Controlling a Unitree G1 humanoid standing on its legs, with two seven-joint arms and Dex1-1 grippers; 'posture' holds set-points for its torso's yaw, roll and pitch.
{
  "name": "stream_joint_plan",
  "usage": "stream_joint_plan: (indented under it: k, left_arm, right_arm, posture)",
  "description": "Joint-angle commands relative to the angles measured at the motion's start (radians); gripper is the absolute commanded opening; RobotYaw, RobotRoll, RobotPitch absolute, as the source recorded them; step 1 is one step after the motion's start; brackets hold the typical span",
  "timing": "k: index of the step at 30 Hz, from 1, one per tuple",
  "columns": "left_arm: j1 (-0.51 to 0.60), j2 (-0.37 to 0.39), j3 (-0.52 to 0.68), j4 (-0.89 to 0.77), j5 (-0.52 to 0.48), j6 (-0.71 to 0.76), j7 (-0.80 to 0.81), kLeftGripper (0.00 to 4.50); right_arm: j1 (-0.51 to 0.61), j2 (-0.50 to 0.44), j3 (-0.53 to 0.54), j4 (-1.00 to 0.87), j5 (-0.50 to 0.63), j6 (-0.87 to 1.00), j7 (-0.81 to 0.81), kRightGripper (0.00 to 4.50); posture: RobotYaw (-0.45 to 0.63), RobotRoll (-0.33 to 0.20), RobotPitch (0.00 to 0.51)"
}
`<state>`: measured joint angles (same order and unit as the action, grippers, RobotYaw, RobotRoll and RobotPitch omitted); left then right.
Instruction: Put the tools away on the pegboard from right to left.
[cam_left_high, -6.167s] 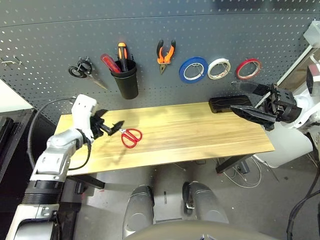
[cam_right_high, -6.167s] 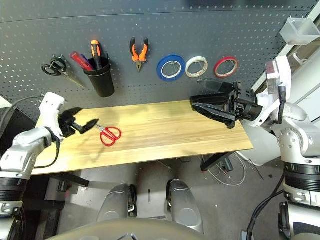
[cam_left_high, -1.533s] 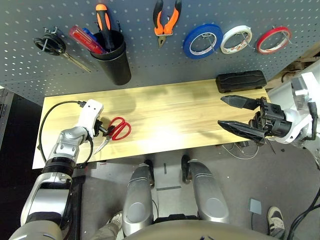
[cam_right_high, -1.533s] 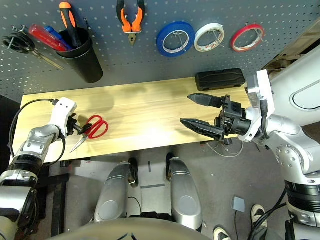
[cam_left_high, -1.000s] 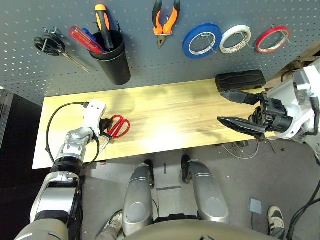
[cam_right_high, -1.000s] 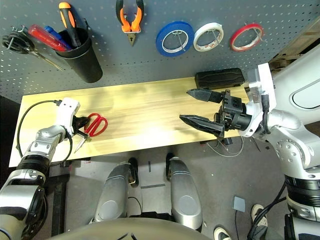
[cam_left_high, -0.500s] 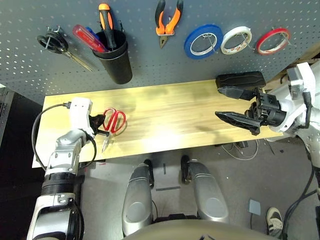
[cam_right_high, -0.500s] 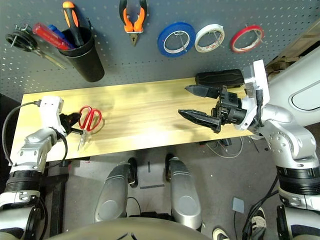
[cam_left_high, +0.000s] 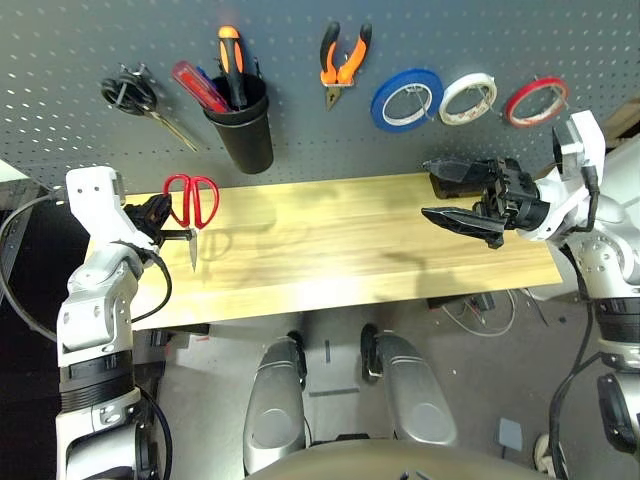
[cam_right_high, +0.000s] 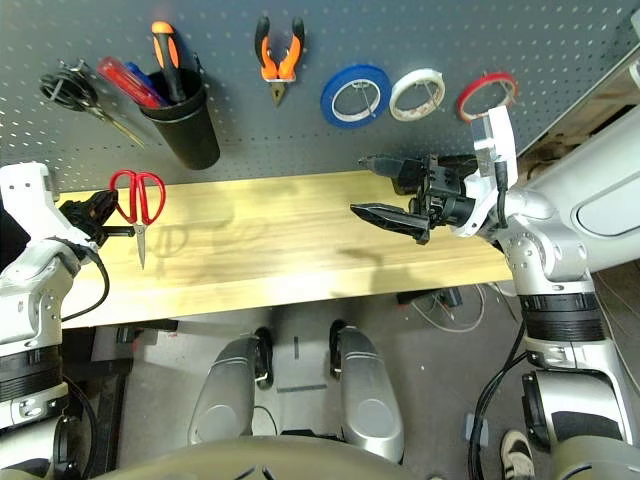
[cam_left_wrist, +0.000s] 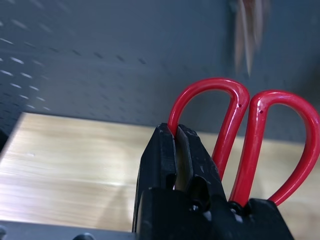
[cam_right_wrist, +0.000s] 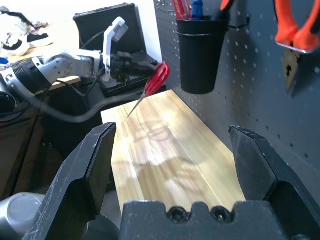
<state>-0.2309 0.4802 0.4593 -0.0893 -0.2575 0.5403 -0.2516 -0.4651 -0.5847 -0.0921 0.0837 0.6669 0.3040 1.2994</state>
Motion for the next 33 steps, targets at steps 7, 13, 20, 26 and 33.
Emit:
stream_joint_plan:
  k: [7, 13, 20, 26, 33]
  left_arm:
    - [-0.013, -0.003, 0.092, -0.015, -0.063, -0.082, 0.042, 0.03]
    - [-0.069, 0.008, 0.144, 0.013, -0.105, -0.115, 0.055, 0.03]
    - [-0.154, -0.026, 0.141, 0.052, -0.137, -0.190, 0.083, 0.03]
    - [-0.194, -0.033, 0.102, 0.099, -0.133, -0.214, 0.088, 0.03]
    - [-0.243, -0.025, 0.064, 0.192, -0.116, -0.249, 0.090, 0.03]
  right_arm:
    - [-0.011, 0.002, -0.095, -0.061, 0.098, 0.044, -0.026, 4.50]
    - [-0.048, -0.039, -0.122, -0.073, 0.129, 0.086, -0.021, 4.50]
    - [-0.046, -0.032, -0.118, -0.098, 0.139, 0.111, -0.032, 4.50]
    - [-0.039, -0.024, -0.118, -0.118, 0.142, 0.122, -0.045, 4.50]
    - [-0.028, -0.023, -0.123, -0.142, 0.148, 0.132, -0.061, 4.50]
  posture:
    - [0.04, 0.000, 0.108]
    - [0.03, 0.000, 0.106]
    - [0.02, 0.000, 0.109]
    - [0.01, 0.000, 0.108]
    - [0.00, 0.000, 0.111]
